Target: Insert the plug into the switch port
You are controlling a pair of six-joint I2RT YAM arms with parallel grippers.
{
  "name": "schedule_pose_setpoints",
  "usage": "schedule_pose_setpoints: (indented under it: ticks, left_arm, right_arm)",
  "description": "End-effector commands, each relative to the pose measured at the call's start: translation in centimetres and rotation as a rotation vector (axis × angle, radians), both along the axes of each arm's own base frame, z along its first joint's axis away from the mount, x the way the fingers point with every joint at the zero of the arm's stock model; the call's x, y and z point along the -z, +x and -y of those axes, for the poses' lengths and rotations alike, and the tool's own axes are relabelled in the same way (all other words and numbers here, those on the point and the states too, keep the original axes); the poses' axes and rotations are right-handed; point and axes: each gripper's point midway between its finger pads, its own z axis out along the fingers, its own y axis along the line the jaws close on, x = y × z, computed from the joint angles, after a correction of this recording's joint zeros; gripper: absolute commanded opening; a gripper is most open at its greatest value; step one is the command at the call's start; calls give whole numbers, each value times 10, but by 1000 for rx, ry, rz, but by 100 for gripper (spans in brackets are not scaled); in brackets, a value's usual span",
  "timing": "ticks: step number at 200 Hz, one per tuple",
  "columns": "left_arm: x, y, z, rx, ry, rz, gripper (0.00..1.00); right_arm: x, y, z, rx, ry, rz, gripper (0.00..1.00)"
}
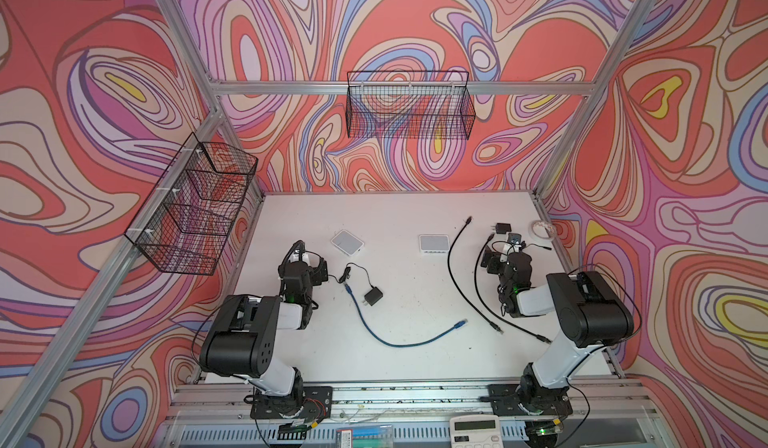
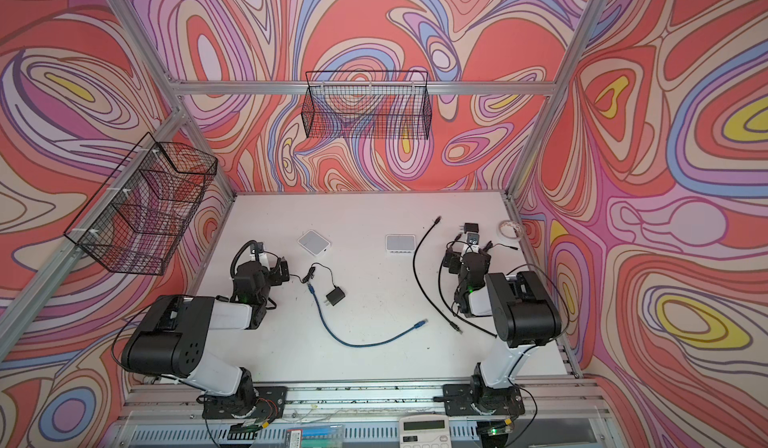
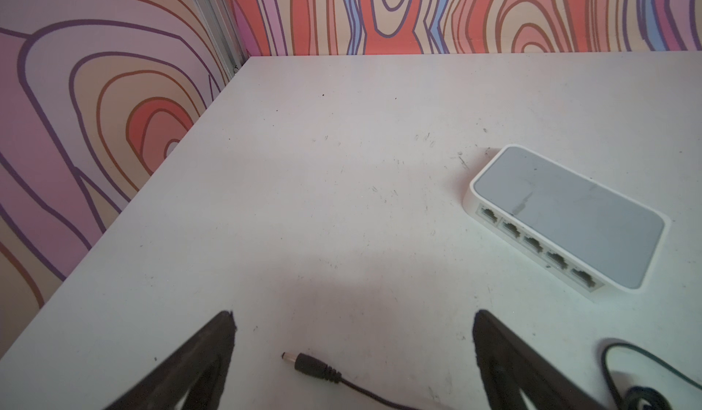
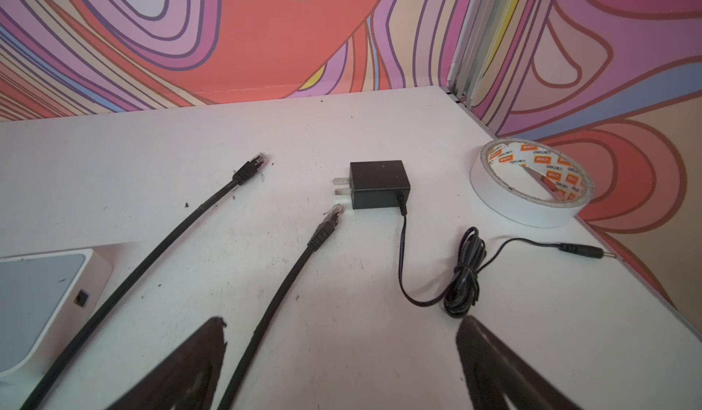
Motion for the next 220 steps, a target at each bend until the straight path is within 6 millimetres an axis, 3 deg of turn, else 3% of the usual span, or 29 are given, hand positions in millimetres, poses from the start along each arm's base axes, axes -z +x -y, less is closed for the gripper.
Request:
schedule_pose_setpoints:
  ticks: [1,138,166,205,220]
  left_arm:
    - [-10,5,-3,-12,-5,30,100]
    - [-11,5,-2,-10,-4,31,100]
    - [-13,5,13,79,3,14,100]
    - [-27,5,9,22,50,1,100]
    - [-32,6,21,39,91,-66,100]
  right_arm:
    - [-9,3,0,-1,6,27,98]
    - [-11,2,1,3,3,33,98]
    - [-13,1,2,8,3,41,99]
    - [-35,6,3,13,-2,5,98]
    - [-47,5,3,15,2,-6,98]
